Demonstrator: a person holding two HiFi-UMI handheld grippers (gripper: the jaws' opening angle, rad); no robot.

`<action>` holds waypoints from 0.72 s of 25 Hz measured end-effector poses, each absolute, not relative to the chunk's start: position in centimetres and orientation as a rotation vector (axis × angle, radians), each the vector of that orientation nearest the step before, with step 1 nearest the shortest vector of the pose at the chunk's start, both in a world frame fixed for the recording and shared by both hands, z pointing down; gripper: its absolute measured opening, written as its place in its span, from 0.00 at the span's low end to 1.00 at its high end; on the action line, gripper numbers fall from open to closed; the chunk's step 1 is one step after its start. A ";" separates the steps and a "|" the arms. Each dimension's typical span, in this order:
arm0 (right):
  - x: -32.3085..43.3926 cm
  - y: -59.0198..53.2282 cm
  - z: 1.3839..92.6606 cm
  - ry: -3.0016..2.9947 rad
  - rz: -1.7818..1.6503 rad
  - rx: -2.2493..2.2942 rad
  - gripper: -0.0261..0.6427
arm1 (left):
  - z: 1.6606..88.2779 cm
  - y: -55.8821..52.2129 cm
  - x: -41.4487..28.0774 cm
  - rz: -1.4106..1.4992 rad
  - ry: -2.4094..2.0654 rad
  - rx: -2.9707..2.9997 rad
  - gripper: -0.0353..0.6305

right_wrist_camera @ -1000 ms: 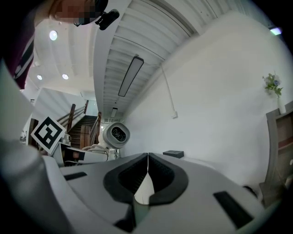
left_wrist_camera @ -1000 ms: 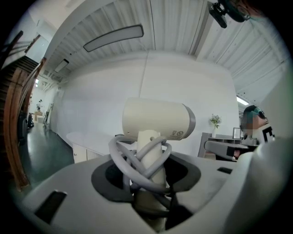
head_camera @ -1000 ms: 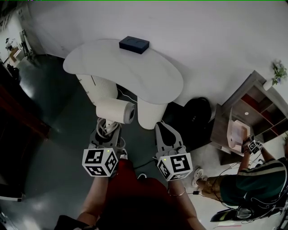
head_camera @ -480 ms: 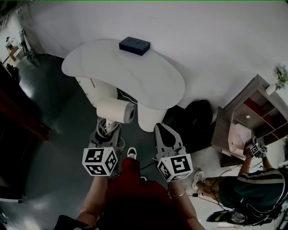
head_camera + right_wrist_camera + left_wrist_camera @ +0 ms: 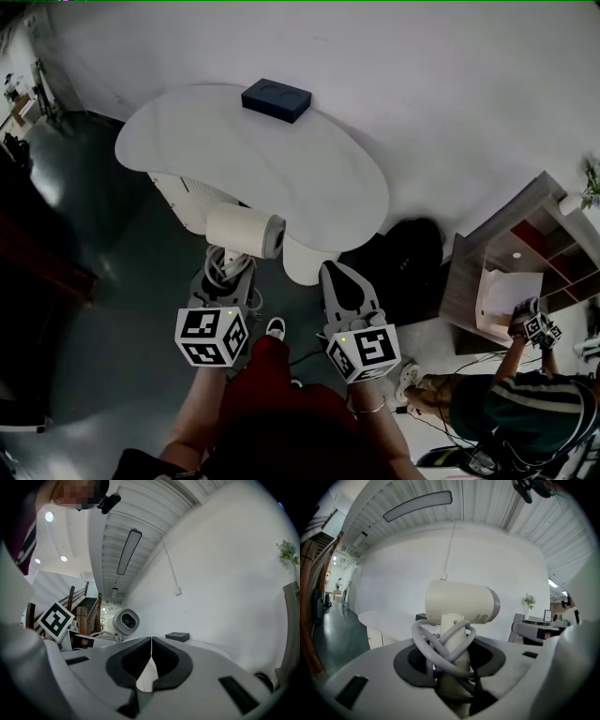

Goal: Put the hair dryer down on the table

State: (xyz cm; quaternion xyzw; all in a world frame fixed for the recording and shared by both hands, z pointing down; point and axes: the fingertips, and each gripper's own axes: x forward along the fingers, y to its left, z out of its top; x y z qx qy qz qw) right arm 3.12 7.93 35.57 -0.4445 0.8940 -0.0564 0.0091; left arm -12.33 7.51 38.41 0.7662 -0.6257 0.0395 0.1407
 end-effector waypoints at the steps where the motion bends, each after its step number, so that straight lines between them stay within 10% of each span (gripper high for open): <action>1: 2.8 7.3 35.7 2.796 -0.181 -1.387 0.06 | 38.6 6.8 -12.5 0.118 -1.803 2.211 0.36; 18: 0.9 -3.1 38.6 2.796 -0.290 -1.462 0.06 | 43.2 -4.2 -14.6 0.261 -1.721 2.171 0.36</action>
